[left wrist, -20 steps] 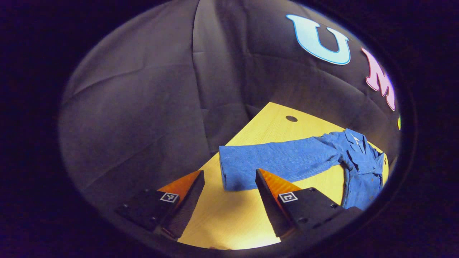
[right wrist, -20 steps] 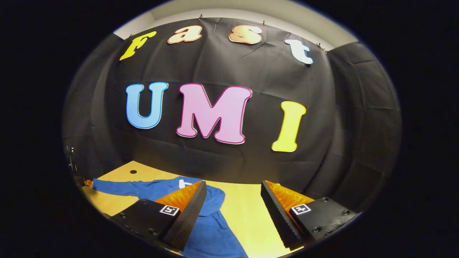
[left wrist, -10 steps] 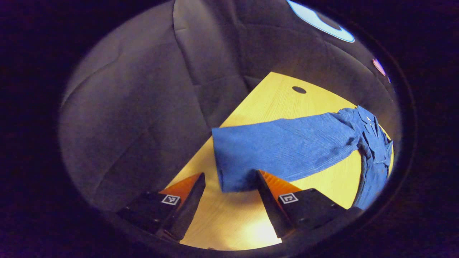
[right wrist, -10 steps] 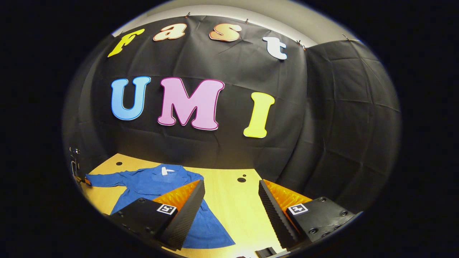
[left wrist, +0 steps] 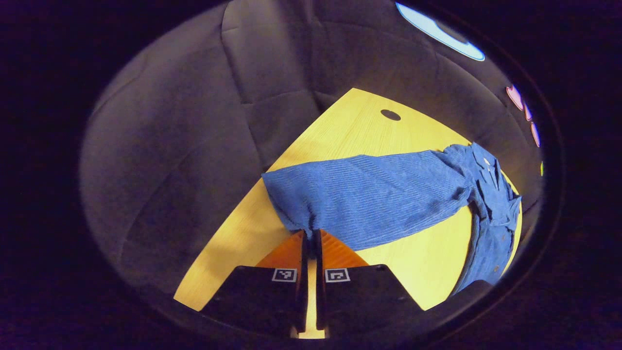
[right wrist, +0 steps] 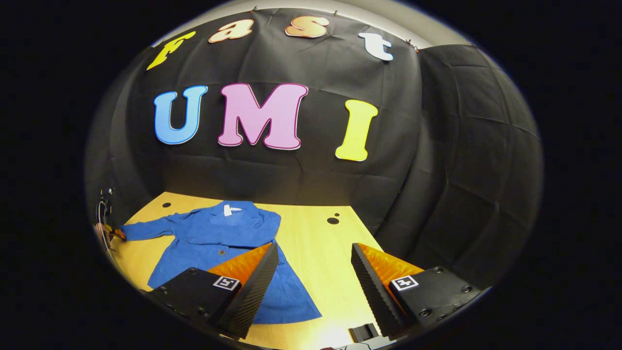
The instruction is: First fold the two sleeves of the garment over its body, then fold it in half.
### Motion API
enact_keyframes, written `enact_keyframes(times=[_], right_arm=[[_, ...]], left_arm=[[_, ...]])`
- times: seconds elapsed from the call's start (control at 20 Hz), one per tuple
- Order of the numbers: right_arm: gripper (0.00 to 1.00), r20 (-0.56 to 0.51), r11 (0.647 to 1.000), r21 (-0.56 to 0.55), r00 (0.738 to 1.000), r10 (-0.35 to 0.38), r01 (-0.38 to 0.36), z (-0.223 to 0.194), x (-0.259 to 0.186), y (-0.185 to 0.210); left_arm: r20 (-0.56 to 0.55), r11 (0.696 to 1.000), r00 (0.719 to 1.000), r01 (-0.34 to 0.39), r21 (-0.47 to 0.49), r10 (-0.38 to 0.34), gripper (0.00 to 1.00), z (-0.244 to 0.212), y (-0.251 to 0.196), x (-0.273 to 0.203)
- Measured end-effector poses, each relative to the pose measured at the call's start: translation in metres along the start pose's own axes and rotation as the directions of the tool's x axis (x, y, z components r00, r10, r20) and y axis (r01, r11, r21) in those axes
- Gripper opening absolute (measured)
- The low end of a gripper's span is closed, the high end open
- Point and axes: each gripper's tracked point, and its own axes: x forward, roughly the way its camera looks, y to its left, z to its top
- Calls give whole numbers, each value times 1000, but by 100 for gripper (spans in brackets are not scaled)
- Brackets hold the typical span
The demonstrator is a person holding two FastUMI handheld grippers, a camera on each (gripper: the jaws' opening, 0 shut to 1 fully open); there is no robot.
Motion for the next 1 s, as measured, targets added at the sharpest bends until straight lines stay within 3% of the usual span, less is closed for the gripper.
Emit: enact_keyframes(times=[0.1, 0.25, 0.4, 0.55, 0.8, 1.0], right_arm=[[96, 2, 1000, 6, 1000, 25, -25, -2, 2, 7], [96, -19, 998, -7, 998, 55, -55, -9, 9, 10], [96, -46, 996, 21, 995, 88, -87, -22, 18, 10], [96, -85, 993, 72, 992, 95, -89, -37, 30, 0], [96, -105, 993, 94, 991, 82, -72, -48, 45, -30], [96, -106, 995, 90, 993, 56, -46, -54, 52, -63]], left_arm=[[6, 996, 998, 62, -59, -62, 0, -3, -4, -2], [49, 993, 996, 78, -92, -74, 0, 5, -21, -12], [129, 985, 977, 174, -17, -170, 0, 25, -83, -35], [220, 955, 929, 293, 51, -297, 0, 49, -173, -65], [200, 845, 823, 497, 196, -531, 0, 39, -354, -98], [73, 681, 689, 686, 255, -721, 0, -8, -489, -125]])
